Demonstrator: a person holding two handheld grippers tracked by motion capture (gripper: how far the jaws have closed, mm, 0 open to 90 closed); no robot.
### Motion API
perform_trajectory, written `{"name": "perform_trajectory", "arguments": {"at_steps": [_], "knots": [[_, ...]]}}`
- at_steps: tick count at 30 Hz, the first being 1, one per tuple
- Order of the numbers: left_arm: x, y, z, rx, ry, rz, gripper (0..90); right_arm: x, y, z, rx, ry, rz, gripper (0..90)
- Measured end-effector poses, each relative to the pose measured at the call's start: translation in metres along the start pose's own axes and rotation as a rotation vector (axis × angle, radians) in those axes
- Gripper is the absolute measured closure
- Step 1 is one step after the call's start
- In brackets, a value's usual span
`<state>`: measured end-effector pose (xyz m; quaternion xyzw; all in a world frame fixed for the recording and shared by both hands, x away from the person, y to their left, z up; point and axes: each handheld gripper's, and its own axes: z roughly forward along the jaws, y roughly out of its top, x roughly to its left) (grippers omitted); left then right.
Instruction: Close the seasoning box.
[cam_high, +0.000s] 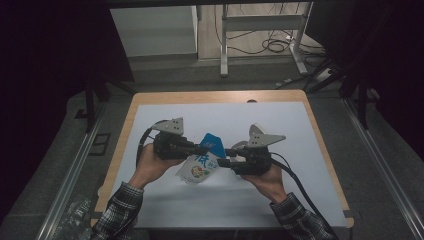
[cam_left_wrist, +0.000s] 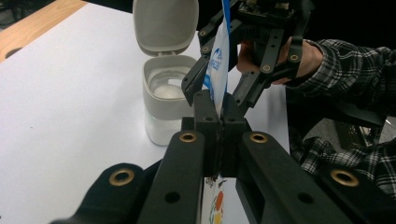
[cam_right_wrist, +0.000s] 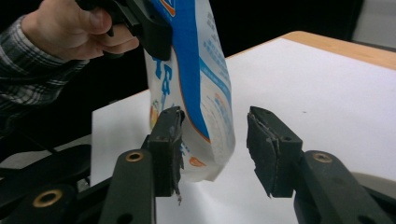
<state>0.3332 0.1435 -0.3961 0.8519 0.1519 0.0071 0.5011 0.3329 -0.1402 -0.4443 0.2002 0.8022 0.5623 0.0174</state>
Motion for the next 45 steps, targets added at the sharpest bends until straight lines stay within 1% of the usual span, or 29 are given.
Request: {"name": "perform_trajectory", "arguments": {"at_steps": [3,6,8,10,12,14,17,19,20,22,25,26,28,30,31,32,33,35,37,39,42,45], "knots": [[0.001,-0.002,0.000,0.000,0.002,-0.004,89.8,-0.001,0.000,0.002,0.002,0.012,0.005,62.2],[0.002,-0.005,0.001,-0.002,0.009,-0.011,89.7,0.000,0.001,0.004,0.014,0.018,0.001,73.7],[0.003,-0.007,0.001,-0.003,0.013,-0.015,89.5,0.001,0.001,0.005,0.026,0.008,-0.016,81.9],[0.004,-0.009,0.001,-0.007,0.017,-0.024,89.2,0.003,0.001,0.005,0.029,-0.001,-0.023,87.4],[0.004,-0.011,0.002,-0.012,0.024,-0.029,88.2,0.004,0.002,0.005,0.033,-0.006,-0.024,89.0],[0.004,-0.013,0.002,-0.007,0.039,-0.028,85.9,0.006,0.004,0.005,0.041,-0.027,-0.029,89.3],[0.004,-0.016,0.004,-0.008,0.069,-0.023,78.6,0.007,0.005,0.005,0.050,-0.036,-0.031,89.5],[0.003,-0.017,0.005,-0.008,0.093,-0.020,72.2,0.008,0.006,0.005,0.050,-0.032,-0.023,89.5],[0.003,-0.018,0.006,-0.008,0.111,-0.015,67.6,0.008,0.007,0.006,0.052,-0.035,-0.023,89.6],[0.002,-0.020,0.008,-0.005,0.135,-0.013,59.5,0.009,0.008,0.006,0.060,-0.045,-0.025,89.6],[0.003,-0.023,0.011,0.007,0.194,-0.022,44.3,0.009,0.010,0.006,0.065,-0.053,-0.027,89.6],[0.003,-0.025,0.012,0.006,0.202,-0.025,39.5,0.010,0.011,0.006,0.065,-0.056,-0.025,89.6],[0.004,-0.028,0.014,0.009,0.231,-0.037,30.5,0.010,0.012,0.006,0.067,-0.059,-0.029,89.6],[0.005,-0.033,0.014,0.012,0.253,-0.057,25.1,0.011,0.014,0.006,0.078,-0.074,-0.039,89.6],[0.006,-0.036,0.015,0.012,0.272,-0.076,22.2,0.011,0.015,0.006,0.083,-0.079,-0.041,89.6],[0.005,-0.039,0.015,0.017,0.292,-0.085,18.8,0.011,0.015,0.006,0.086,-0.083,-0.040,89.6],[0.005,-0.041,0.015,0.023,0.307,-0.091,17.0,0.011,0.016,0.006,0.089,-0.088,-0.045,89.6],[0.005,-0.047,0.015,0.048,0.354,-0.111,11.9,0.010,0.017,0.007,0.098,-0.100,-0.044,89.6],[0.005,-0.055,0.014,0.074,0.393,-0.138,8.1,0.010,0.019,0.007,0.104,-0.111,-0.039,89.6],[0.005,-0.062,0.014,0.085,0.426,-0.163,5.7,0.009,0.021,0.008,0.110,-0.121,-0.037,89.6],[0.006,-0.076,0.013,0.093,0.465,-0.205,3.4,0.008,0.026,0.009,0.116,-0.134,-0.031,89.6],[0.005,-0.090,0.012,0.115,0.502,-0.238,1.8,0.006,0.031,0.012,0.125,-0.151,-0.033,89.6]]}}
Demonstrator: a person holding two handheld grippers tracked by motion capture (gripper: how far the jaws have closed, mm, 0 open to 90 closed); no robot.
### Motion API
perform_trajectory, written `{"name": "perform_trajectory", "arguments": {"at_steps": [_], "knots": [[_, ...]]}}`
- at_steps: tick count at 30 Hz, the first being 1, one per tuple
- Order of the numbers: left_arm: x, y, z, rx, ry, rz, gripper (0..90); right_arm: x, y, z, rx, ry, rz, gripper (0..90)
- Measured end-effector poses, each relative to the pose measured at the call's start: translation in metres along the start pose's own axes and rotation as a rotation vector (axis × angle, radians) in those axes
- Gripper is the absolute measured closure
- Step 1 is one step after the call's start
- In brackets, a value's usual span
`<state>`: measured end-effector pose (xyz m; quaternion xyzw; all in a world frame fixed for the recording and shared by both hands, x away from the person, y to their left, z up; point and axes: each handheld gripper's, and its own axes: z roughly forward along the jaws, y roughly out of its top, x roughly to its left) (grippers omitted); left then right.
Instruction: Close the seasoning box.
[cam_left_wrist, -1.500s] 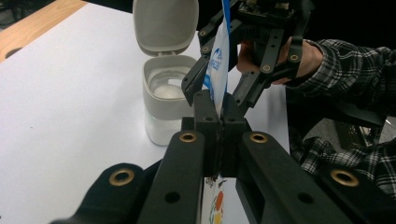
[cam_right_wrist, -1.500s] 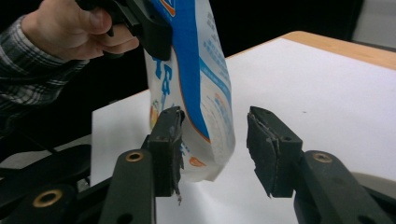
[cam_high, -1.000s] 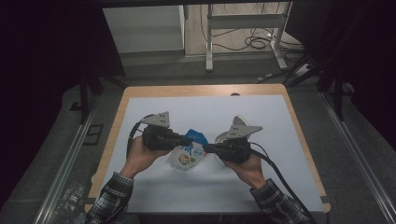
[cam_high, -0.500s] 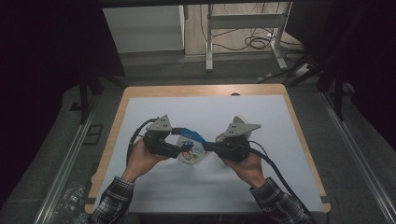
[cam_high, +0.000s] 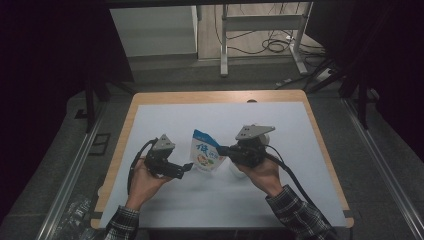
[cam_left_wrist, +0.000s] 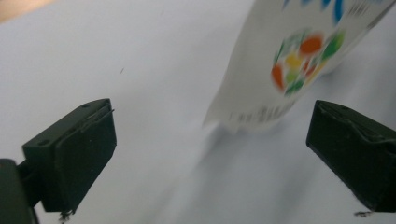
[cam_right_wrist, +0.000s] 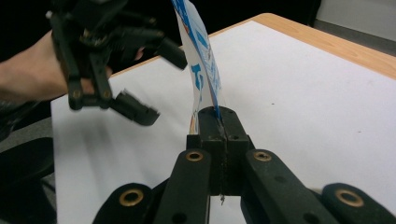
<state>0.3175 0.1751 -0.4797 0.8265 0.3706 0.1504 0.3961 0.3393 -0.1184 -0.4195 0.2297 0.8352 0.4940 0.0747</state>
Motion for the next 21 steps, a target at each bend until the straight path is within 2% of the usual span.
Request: {"name": "perform_trajectory", "arguments": {"at_steps": [8,16,21], "knots": [[-0.001,-0.037,0.008,0.085,0.070,-0.047,0.1,0.000,0.017,0.013,0.017,-0.052,-0.008,89.6],[-0.002,-0.065,0.013,0.114,0.102,-0.115,0.0,-0.001,0.033,0.035,0.052,-0.096,-0.028,89.6],[-0.003,-0.075,0.016,0.128,0.130,-0.116,0.0,0.000,0.043,0.050,0.076,-0.118,-0.035,89.5]]}}
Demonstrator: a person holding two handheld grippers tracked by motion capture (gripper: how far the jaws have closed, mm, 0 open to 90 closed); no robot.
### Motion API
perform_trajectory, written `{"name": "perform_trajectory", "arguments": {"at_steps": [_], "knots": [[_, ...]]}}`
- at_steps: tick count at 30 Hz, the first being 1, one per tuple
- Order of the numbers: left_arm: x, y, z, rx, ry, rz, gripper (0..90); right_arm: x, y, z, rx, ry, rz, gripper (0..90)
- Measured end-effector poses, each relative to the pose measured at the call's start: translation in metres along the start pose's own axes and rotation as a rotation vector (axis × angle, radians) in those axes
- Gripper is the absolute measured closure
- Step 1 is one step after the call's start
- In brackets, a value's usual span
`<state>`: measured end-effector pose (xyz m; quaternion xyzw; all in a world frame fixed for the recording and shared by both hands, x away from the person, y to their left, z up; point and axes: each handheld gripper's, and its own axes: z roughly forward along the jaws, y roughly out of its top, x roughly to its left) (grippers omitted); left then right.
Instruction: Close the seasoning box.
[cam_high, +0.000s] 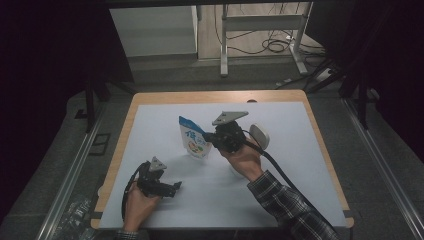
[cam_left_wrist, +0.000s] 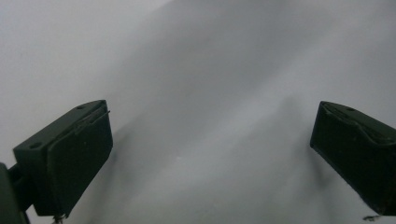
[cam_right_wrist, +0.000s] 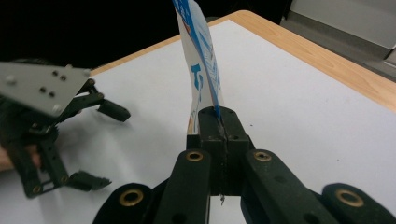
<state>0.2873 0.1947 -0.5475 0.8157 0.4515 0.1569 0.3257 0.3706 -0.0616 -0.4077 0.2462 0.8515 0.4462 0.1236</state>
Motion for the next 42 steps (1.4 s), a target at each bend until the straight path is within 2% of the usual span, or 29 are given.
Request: {"name": "perform_trajectory", "arguments": {"at_steps": [1,3,14,24,31,33,42], "knots": [[0.000,-0.002,0.002,0.005,0.004,0.003,0.0,0.000,0.001,0.002,0.004,-0.001,0.003,89.5],[0.001,-0.004,0.003,-0.014,-0.007,-0.015,0.0,0.000,0.005,0.008,0.015,-0.008,0.004,89.6],[0.002,-0.006,0.003,-0.026,-0.007,-0.012,0.0,-0.006,0.014,0.034,0.066,-0.038,0.014,89.5],[0.002,-0.007,0.003,-0.027,-0.006,-0.011,0.0,-0.011,0.013,0.043,0.071,-0.048,0.004,88.5],[0.002,-0.007,0.003,-0.028,-0.006,-0.009,0.0,-0.013,0.013,0.048,0.072,-0.047,-0.009,78.3],[0.002,-0.007,0.003,-0.028,-0.006,-0.008,0.0,-0.012,0.012,0.049,0.074,-0.058,-0.018,77.9],[0.002,-0.007,0.003,-0.029,-0.006,-0.010,0.0,-0.012,0.013,0.046,0.068,-0.059,-0.031,68.7]]}}
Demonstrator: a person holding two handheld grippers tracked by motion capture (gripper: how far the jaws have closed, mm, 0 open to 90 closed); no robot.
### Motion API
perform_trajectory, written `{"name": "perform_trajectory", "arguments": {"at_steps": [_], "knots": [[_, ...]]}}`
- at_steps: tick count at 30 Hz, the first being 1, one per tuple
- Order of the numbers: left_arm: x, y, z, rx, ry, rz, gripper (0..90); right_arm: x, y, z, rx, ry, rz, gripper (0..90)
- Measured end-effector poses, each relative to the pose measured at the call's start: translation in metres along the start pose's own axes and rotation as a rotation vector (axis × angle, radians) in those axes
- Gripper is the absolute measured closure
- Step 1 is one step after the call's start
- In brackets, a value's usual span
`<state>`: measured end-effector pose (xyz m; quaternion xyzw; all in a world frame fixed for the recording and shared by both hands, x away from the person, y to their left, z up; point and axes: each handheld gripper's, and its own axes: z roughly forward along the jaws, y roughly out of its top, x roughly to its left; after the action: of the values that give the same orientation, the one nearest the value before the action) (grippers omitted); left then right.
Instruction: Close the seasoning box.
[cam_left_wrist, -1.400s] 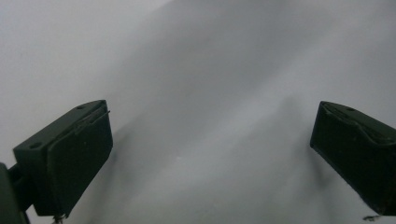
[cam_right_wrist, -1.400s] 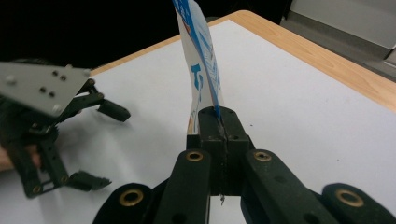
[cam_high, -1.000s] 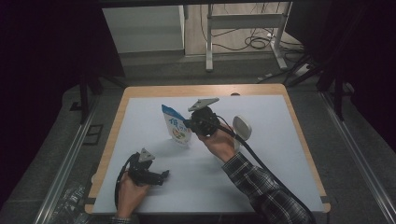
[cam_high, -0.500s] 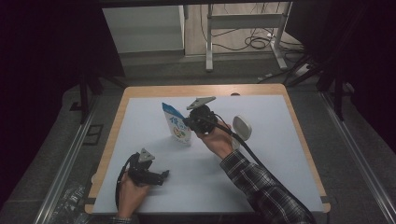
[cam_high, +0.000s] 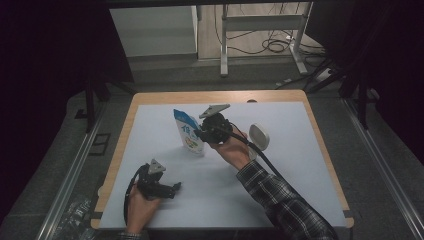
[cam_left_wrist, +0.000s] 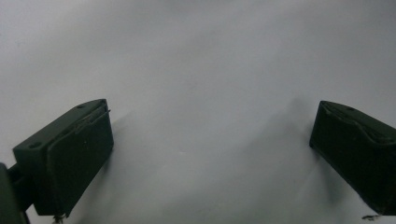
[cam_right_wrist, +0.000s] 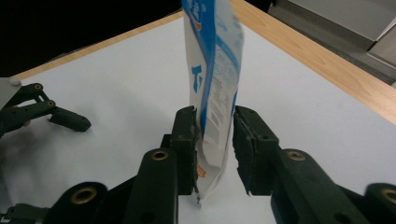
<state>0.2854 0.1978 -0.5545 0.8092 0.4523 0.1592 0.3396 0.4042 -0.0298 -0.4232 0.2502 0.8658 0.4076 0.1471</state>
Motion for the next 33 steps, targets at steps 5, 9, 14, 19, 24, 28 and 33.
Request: {"name": "perform_trajectory", "arguments": {"at_steps": [5,9,14,19,24,28,33], "knots": [[0.000,0.000,0.000,-0.003,0.001,-0.003,0.0,0.005,0.001,-0.007,-0.007,-0.006,-0.021,64.1],[0.000,0.000,0.000,-0.003,0.002,-0.008,0.0,0.007,0.001,-0.014,-0.019,0.003,-0.022,61.9],[0.000,0.000,0.000,-0.004,0.002,-0.008,0.0,0.009,-0.003,-0.023,-0.018,0.005,-0.031,59.5],[-0.001,0.000,0.000,-0.004,0.002,-0.008,0.0,0.010,-0.009,-0.032,-0.025,0.010,-0.034,59.2],[-0.001,0.000,0.000,-0.005,0.002,-0.008,0.1,0.009,-0.016,-0.043,-0.038,0.024,-0.025,59.2],[-0.001,0.000,0.000,-0.006,0.001,-0.010,0.1,0.008,-0.022,-0.051,-0.048,0.009,-0.019,56.3],[-0.001,0.000,0.000,-0.005,0.001,-0.010,0.2,0.006,-0.030,-0.060,-0.065,0.004,-0.009,56.3]]}}
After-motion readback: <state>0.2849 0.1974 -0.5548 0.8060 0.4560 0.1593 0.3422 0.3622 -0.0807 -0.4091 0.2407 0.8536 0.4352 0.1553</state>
